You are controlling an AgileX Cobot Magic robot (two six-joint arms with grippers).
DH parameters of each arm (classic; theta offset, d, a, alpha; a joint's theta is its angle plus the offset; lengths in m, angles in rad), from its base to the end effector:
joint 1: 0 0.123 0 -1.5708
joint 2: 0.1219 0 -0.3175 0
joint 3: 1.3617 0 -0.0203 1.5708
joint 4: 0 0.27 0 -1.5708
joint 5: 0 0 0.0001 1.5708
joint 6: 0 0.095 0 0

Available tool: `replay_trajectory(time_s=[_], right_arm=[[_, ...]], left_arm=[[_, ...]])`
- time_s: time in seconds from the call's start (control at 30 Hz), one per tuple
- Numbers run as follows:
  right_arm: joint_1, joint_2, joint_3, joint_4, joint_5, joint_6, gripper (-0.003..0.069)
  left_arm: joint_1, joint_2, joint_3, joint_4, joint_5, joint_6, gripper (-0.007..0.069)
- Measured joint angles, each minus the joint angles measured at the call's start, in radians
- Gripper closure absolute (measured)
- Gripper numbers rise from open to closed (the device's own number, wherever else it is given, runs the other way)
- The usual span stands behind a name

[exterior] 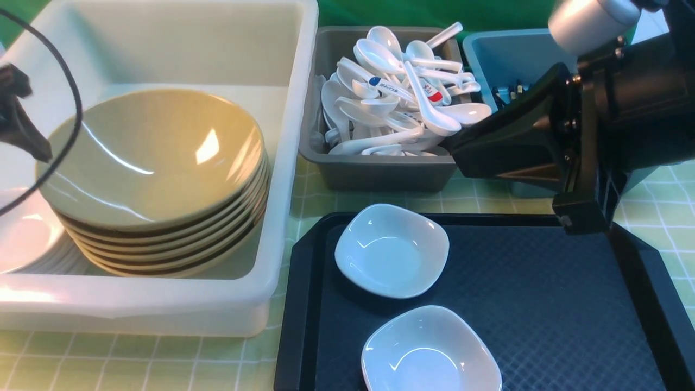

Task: On green table put chopsticks spoon bowls plates into blue grey white boxes.
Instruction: 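Place the tan bowl onto the bowl stack in the left bin with the left gripper, then reach for and grasp the small white dish on the black tray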

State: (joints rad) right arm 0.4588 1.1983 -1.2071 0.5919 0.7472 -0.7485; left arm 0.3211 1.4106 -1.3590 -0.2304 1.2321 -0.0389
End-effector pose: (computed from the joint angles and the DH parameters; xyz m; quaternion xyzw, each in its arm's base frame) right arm 0.2194 0.1486 0.4299 -0.4011 0.7646 0.2084 0.4594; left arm 0.2831 0.0726 0.3841 -0.1918 0.9572 -0.0865 0.1990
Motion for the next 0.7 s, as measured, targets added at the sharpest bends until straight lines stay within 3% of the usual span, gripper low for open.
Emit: replay_trajectory(time_s=[0.2,0.37,0.4,0.43,0.5,0.63,0.7], right_arm=[[-0.033,0.025,0.000,-0.154,-0.016,0.255,0.0517],[-0.134,0.098,0.036,-0.188,-0.021,0.386,0.0507],[-0.138,0.106,0.043,-0.188,-0.024,0.396,0.0507],[-0.162,0.139,0.068,-0.187,-0.038,0.434,0.0503],[-0.176,0.201,0.110,-0.176,-0.069,0.480,0.0492],[-0.179,0.312,0.162,-0.087,-0.115,0.504,0.0454],[-0.179,0.388,0.171,-0.017,-0.141,0.482,0.0399]], left_arm=[[-0.053,-0.117,0.000,-0.001,0.007,0.065,0.0100],[-0.334,-0.247,0.008,-0.097,0.008,0.335,0.0102],[-0.347,-0.255,0.012,-0.108,0.006,0.356,0.0102],[-0.451,-0.281,0.039,-0.150,-0.012,0.426,0.0104],[-0.566,-0.304,0.090,-0.200,-0.046,0.502,0.0107],[-0.705,-0.306,0.202,-0.252,-0.134,0.559,0.0149],[-0.759,-0.301,0.273,-0.272,-0.205,0.569,0.0182]])
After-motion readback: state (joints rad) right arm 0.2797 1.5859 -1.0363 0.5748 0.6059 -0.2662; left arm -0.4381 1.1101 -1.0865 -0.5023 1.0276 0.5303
